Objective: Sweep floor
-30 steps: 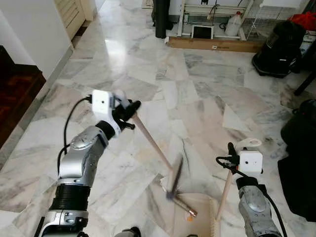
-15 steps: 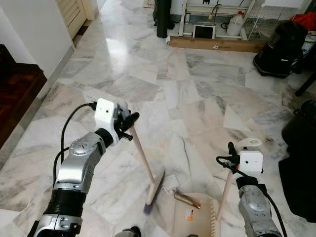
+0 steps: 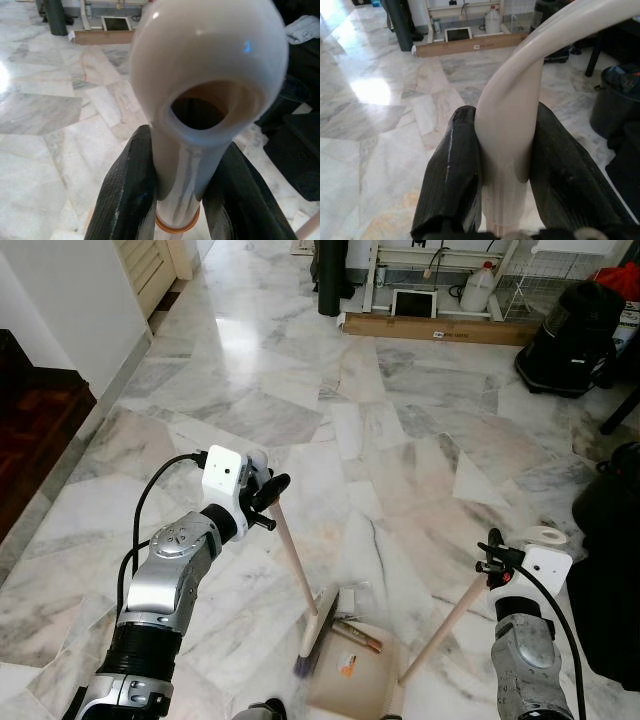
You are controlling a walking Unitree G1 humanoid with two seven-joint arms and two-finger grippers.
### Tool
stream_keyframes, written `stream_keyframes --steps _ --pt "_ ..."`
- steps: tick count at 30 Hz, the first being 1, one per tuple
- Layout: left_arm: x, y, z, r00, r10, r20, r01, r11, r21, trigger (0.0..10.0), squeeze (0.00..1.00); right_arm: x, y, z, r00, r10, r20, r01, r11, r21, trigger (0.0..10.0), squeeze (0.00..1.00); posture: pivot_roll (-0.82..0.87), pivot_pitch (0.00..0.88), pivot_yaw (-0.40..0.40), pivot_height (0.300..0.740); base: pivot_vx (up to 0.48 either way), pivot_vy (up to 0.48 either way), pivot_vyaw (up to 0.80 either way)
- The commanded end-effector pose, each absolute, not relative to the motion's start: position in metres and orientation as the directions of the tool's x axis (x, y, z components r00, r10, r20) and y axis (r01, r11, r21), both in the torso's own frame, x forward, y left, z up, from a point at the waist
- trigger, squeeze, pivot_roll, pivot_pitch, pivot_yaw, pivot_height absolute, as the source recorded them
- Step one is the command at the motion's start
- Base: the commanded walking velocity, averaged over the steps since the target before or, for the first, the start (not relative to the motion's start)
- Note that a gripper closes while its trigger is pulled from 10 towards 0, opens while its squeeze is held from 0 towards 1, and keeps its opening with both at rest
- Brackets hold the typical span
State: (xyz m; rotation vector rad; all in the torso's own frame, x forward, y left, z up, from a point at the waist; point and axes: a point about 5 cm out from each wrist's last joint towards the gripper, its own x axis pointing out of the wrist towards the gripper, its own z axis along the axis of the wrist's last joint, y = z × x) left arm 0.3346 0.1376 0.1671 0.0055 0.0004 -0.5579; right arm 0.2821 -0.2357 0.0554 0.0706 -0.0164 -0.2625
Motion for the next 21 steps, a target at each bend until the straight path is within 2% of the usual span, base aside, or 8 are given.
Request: stream_keyframes --steps 1,14,21 --pt "0.334 0.133 0.172 0.828 -0.561 0.019 0.561 0.827 -0.026 10.0 0.00 0.285 -0.239 0.065 0.961 -0.270 0.050 0.265 0.960 0.091 10.0 0.00 0.08 0.145 -0.003 0.740 0.000 0.000 0.00" --pt "0.333 0.129 0.177 0.812 -0.580 0.058 0.583 0.806 -0.104 10.0 0.00 0.289 -0.243 0.076 0.958 -0.272 0.086 0.264 0.959 0.102 10.0 0.00 0.08 0.151 -0.008 0.740 0.000 0.000 0.00" --pt "0.340 0.141 0.191 0.866 -0.483 0.130 0.495 0.864 -0.089 10.0 0.00 0.290 -0.243 0.081 0.957 -0.270 0.104 0.260 0.960 0.103 10.0 0.00 0.08 0.150 -0.012 0.740 0.000 0.000 0.00"
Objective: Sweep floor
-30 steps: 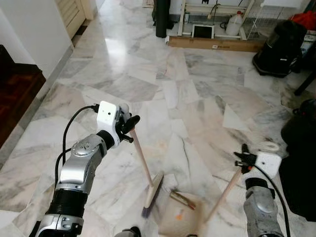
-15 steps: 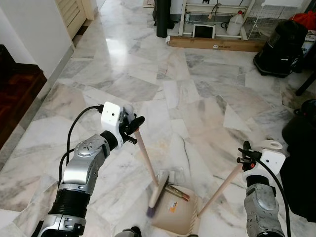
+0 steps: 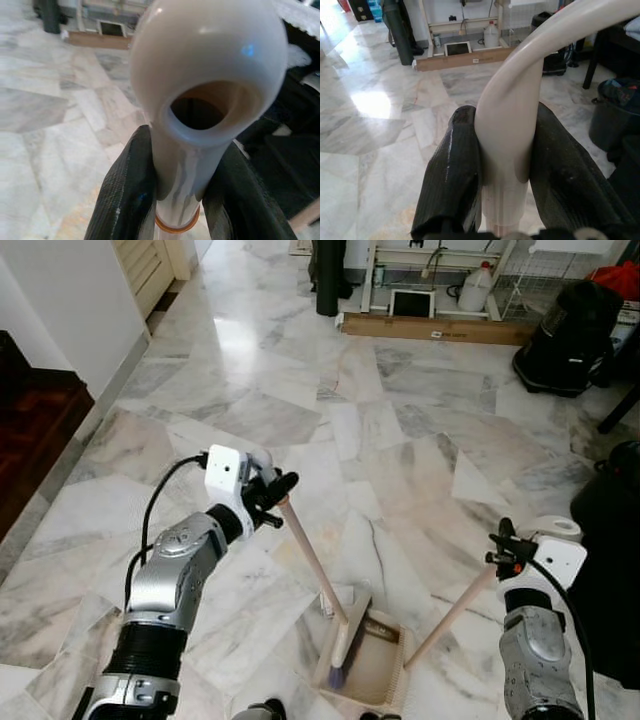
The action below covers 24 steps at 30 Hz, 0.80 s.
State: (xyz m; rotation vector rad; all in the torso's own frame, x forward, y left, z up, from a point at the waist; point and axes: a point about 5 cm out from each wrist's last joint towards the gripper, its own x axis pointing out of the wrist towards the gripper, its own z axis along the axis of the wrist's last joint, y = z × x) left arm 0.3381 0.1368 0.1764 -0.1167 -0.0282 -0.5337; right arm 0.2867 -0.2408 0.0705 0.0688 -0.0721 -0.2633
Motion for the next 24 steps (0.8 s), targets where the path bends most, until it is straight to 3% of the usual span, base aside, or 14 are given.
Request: stream_keyframes --steps 1,6,13,24 --pt "0.343 0.148 0.203 0.887 -0.419 0.193 0.439 0.896 -0.073 10.0 0.00 0.291 -0.243 0.082 0.957 -0.269 0.108 0.259 0.960 0.103 10.0 0.00 0.08 0.149 -0.012 0.740 0.000 0.000 0.00" --pt "0.345 0.154 0.219 0.890 -0.357 0.285 0.386 0.921 -0.051 10.0 0.00 0.292 -0.243 0.085 0.957 -0.266 0.115 0.255 0.961 0.102 10.0 0.00 0.08 0.146 -0.012 0.740 0.000 0.000 0.00" --pt "0.347 0.158 0.214 0.917 -0.280 0.286 0.295 0.955 -0.010 10.0 0.00 0.294 -0.241 0.088 0.956 -0.262 0.129 0.250 0.963 0.102 10.0 0.00 0.07 0.131 -0.013 0.740 0.000 0.000 0.00" --pt "0.340 0.128 0.182 0.924 -0.284 0.256 0.280 0.959 0.054 10.0 0.00 0.300 -0.234 0.128 0.924 -0.258 0.281 0.231 0.965 0.125 10.0 0.00 0.05 0.075 -0.020 0.740 0.000 0.000 0.00"
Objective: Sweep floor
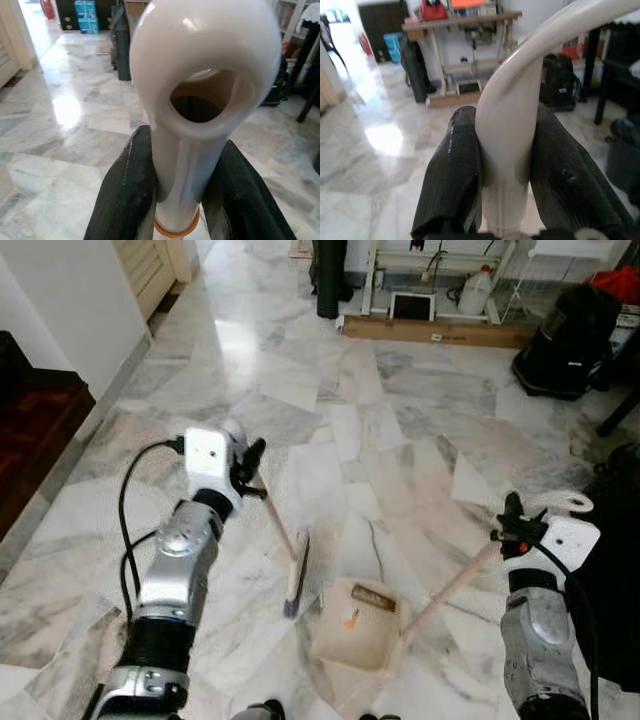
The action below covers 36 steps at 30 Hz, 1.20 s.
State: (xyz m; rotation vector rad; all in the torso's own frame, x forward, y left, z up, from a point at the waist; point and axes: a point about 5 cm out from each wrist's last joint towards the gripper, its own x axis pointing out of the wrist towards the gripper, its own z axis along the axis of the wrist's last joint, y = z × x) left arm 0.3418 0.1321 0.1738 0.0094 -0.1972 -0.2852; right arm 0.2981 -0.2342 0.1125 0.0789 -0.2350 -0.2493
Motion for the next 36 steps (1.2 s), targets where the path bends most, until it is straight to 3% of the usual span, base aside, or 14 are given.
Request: stream_keyframes --steps 1,19,36 --pt "0.339 0.125 0.182 0.921 -0.289 0.261 0.284 0.957 0.056 10.0 0.00 0.301 -0.234 0.130 0.922 -0.259 0.288 0.231 0.964 0.128 10.0 0.00 0.05 0.069 -0.019 0.740 0.000 0.000 0.00" --pt "0.344 0.124 0.187 0.907 -0.285 0.310 0.246 0.956 0.160 10.0 0.00 0.300 -0.231 0.134 0.925 -0.236 0.297 0.218 0.972 0.091 10.0 0.00 0.06 0.001 -0.029 0.740 0.000 0.000 0.00" --pt "0.346 0.118 0.182 0.913 -0.269 0.307 0.229 0.960 0.159 10.0 0.00 0.301 -0.225 0.140 0.925 -0.231 0.303 0.215 0.973 0.086 10.0 0.00 0.06 0.053 -0.025 0.740 0.000 0.000 0.78"
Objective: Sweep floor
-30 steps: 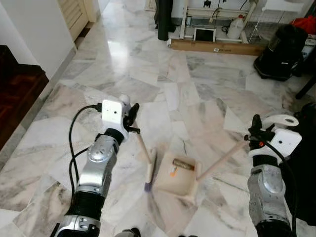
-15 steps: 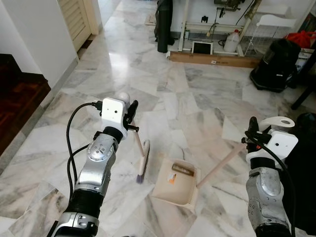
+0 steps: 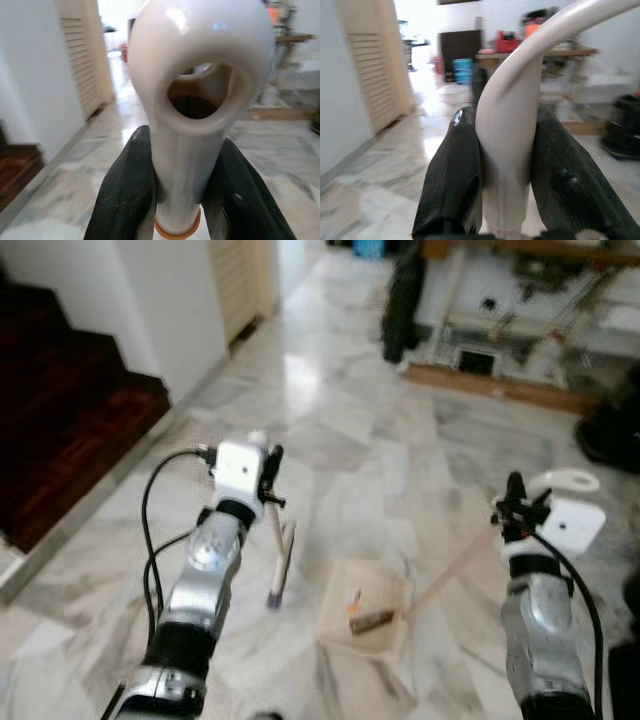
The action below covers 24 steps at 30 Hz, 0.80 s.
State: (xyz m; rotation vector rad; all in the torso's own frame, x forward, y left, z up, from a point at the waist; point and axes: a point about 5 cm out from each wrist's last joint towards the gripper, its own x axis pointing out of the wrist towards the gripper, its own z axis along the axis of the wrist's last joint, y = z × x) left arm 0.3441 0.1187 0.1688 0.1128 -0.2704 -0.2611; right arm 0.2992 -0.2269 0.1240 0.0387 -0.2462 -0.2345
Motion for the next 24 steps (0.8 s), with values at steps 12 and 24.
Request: stream_keyframes --steps 12,24 --pt "0.3476 0.1154 0.1828 0.913 -0.269 0.306 0.228 0.960 0.164 10.0 0.00 0.3027 -0.2239 0.1431 0.923 -0.235 0.304 0.217 0.972 0.092 10.0 0.00 0.06 0.071 -0.021 0.740 0.000 0.000 0.80" --pt "0.3474 0.1185 0.1804 0.921 -0.257 0.291 0.214 0.961 0.172 10.0 0.00 0.3029 -0.2216 0.1431 0.926 -0.232 0.297 0.213 0.972 0.096 10.0 0.00 0.07 0.098 -0.023 0.740 0.000 0.000 0.80"
